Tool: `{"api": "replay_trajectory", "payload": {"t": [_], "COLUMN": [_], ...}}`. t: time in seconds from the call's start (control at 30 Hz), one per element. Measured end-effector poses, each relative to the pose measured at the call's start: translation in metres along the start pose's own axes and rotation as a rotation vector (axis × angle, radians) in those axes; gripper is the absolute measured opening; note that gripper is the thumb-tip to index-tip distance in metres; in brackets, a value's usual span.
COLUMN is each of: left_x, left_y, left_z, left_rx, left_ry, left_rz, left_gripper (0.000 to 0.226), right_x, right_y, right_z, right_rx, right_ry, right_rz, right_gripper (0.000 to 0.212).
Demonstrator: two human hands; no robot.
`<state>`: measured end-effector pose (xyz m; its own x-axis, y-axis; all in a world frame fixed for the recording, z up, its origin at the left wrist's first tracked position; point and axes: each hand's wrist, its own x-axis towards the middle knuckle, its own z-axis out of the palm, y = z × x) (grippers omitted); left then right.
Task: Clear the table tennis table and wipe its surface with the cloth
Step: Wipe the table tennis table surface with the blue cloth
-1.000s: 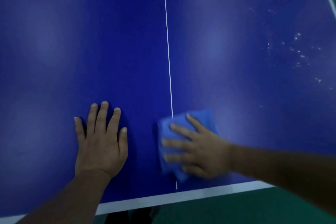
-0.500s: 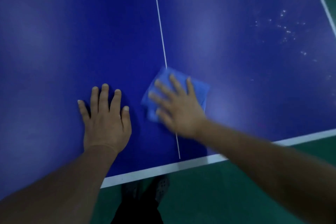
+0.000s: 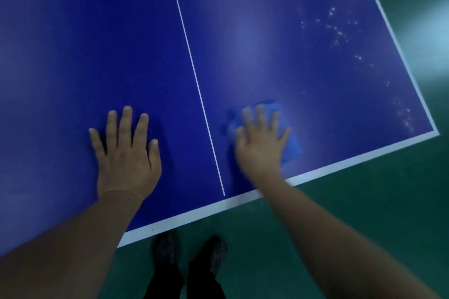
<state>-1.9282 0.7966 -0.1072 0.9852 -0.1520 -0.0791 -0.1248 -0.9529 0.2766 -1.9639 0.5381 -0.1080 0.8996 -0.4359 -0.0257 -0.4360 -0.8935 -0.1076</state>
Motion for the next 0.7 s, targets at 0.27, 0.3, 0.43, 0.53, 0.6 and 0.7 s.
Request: {"api": "replay_trajectory", "payload": {"t": [0.27,0.3,0.43,0.53,0.6,0.7], "left_x": [0.0,0.001,0.0,0.002,0.001,-0.01], "left_y": [-0.001,0.0,0.001,0.004,0.015,0.068], "left_z": [0.001,0.0,0.002,0.002,0.001,0.009], "left_rx": [0.047,0.046,0.077,0.127,0.135,0.069], "left_ry": [-0.029,-0.027,-0.025,-0.009,0.029,0.105], "left_rz": [0.123,0.12,0.12,0.108,0.056,-0.036], "left_gripper": [0.062,0.062,0.063,0.064,0.064,0.064], "right_x": [0.007,0.011,0.013,0.047,0.091,0.17], "right_y": [0.099,0.107,0.049,-0.002,-0.01,0.007], "right_z": [-0.013,-0.016,-0.015,-0.009,-0.007,-0.008], "right_rx": [-0.095,-0.075,-0.043,0.003,0.032,0.049], "right_ry": [-0.137,-0.147,-0.154,-0.17,-0.149,-0.14], "right_rz": [-0.093,0.033,0.073,-0.247,-0.35,-0.318], "right_gripper": [0.063,0.066,0.061,0.056,0.055,0.055]}}
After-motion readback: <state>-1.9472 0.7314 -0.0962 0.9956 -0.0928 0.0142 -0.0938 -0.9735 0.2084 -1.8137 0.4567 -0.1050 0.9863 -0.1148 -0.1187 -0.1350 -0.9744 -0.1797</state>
